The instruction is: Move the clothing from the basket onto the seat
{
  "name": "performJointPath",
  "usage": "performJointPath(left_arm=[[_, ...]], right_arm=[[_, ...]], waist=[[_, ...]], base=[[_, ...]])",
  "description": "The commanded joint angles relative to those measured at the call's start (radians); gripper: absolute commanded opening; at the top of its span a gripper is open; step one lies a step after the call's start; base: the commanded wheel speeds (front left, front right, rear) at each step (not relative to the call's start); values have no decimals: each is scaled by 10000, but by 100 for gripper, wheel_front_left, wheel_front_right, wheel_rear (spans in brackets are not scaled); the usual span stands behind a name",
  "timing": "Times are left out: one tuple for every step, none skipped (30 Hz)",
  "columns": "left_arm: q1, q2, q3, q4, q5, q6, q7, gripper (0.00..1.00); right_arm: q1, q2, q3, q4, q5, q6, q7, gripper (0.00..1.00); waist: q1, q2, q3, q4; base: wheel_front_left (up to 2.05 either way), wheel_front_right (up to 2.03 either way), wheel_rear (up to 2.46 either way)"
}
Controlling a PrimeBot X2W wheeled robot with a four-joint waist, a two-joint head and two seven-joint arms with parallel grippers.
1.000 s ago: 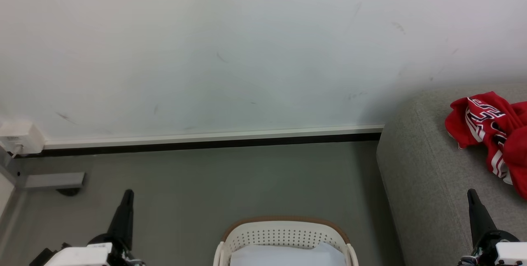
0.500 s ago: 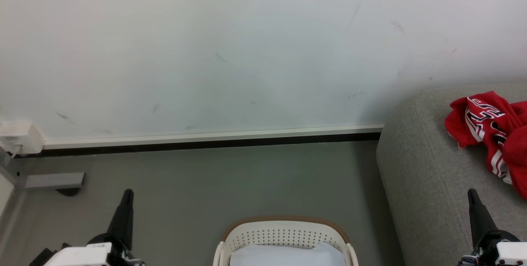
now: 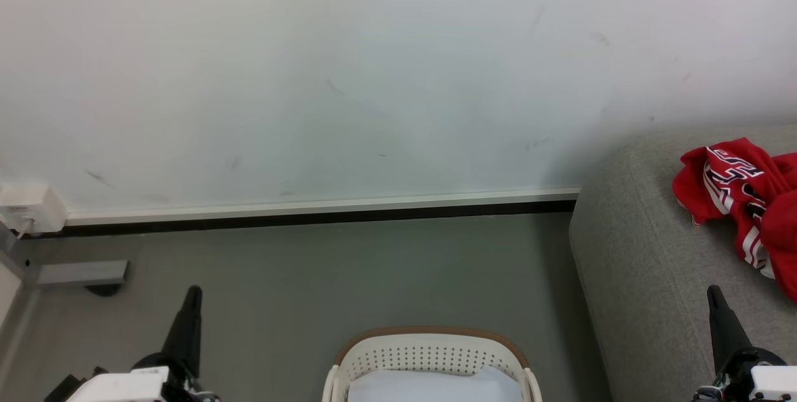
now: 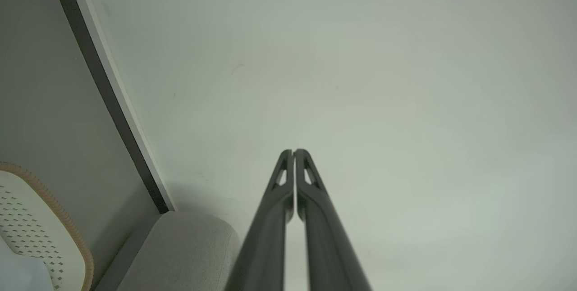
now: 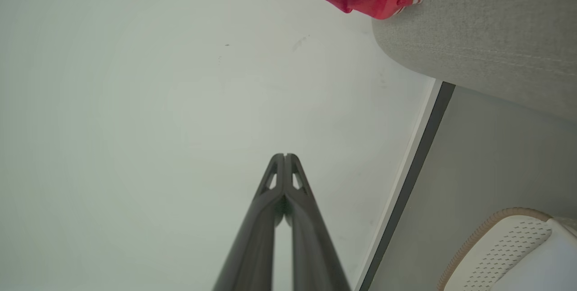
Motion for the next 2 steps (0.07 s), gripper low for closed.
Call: performJointPath(left_arm=[[-73,12,29,-28,-135,-44,42,0],[-73,12,29,-28,-135,-44,42,0]], right_arm=[[-120,-10,-36,-39,20,-21,32,0],[-120,-10,-36,-39,20,-21,32,0]], waist=[[0,-1,0,0],[0,-1,0,0]], base=[[0,0,0],[0,0,0]])
